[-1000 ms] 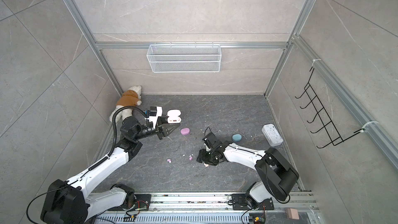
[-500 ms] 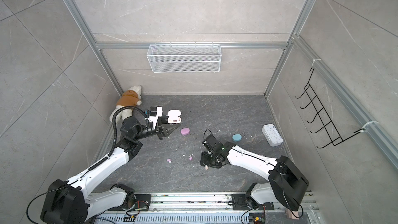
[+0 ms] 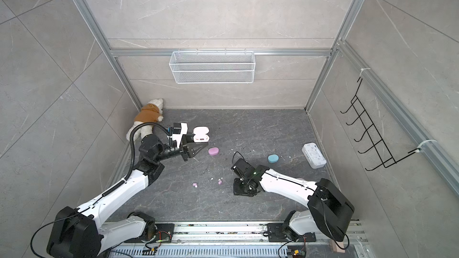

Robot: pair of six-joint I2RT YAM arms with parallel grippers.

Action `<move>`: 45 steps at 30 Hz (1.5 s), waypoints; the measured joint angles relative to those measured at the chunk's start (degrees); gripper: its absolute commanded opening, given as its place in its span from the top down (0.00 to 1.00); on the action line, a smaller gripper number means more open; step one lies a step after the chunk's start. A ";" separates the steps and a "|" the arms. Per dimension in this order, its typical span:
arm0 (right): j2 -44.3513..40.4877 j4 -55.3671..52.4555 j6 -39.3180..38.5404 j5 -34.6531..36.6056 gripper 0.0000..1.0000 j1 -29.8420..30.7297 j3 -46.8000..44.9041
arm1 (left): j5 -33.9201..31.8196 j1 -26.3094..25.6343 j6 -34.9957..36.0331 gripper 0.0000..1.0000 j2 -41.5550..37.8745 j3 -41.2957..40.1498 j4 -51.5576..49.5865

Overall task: Insert wireless bluetooth earbuds into charging case
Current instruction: Rotate the wireless bluetooth earbud at the bottom-center of the table.

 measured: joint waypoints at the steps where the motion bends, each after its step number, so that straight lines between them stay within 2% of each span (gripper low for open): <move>1: 0.15 0.35 0.35 0.00 0.54 0.37 0.00 | 0.00 -0.04 0.00 0.77 0.00 0.00 0.00; 12: 3.52 0.15 0.85 0.22 0.64 2.16 3.02 | 0.00 -0.11 0.00 0.77 0.00 0.00 -0.02; 19: 4.09 -4.52 -0.46 4.68 0.64 2.47 6.23 | 0.00 -0.09 0.00 0.77 0.00 0.00 0.00; 31: 8.87 -4.46 -2.10 5.42 0.64 2.38 6.21 | 0.00 -0.11 0.00 0.77 0.00 0.00 -0.02; 45: 5.33 -4.15 -3.85 5.42 0.64 -3.26 1.42 | 0.00 -0.11 0.00 0.77 0.00 0.00 -0.02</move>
